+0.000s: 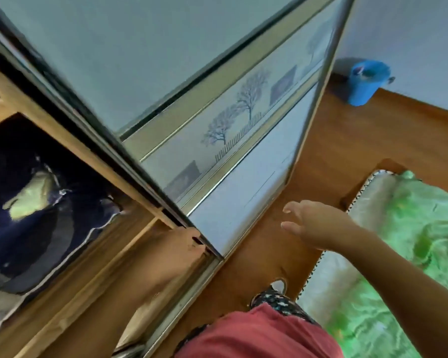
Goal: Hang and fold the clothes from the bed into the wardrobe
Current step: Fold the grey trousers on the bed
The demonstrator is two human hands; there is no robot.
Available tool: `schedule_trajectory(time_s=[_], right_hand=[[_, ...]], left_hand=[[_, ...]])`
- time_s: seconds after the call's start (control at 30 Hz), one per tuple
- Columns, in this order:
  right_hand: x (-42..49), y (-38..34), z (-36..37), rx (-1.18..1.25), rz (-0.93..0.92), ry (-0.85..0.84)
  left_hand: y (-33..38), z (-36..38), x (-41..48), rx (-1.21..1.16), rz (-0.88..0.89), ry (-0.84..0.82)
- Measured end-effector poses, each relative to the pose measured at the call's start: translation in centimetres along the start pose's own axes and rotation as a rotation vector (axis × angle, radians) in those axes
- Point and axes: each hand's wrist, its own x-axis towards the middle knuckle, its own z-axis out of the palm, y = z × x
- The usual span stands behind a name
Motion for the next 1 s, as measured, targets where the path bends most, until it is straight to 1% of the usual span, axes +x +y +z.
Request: schedule_trajectory(time_s=[0.1, 0.2, 0.5, 0.6, 0.8, 1.0], right_hand=[[0.3, 4.6, -1.3, 0.022, 0.092, 0.008], [-0.1, 9.3, -2.7, 0.069, 0.176, 0.040], [-6.4, 22.3, -4.4, 0.273, 0.467, 0.191], [-9.1, 25.6, -3.9, 0.316, 0.582, 0.251], [-13.6, 30.9, -3.2, 0.411, 0.830, 0.303], [-14.6, 34.5, -3.7, 0.513, 1.069, 0.333]], left_hand=[[6.0, -1.3, 4.3, 0.057, 0.055, -0.054], [12.1, -2.4, 8.5, 0.125, 0.151, -0.065], [30.7, -2.9, 17.3, 0.354, 0.434, -0.088], [36.5, -2.3, 19.3, 0.441, 0.549, -0.096], [48.1, -0.3, 23.7, 0.570, 0.780, -0.178], [59.7, 2.5, 29.8, 0.725, 1.021, -0.260]])
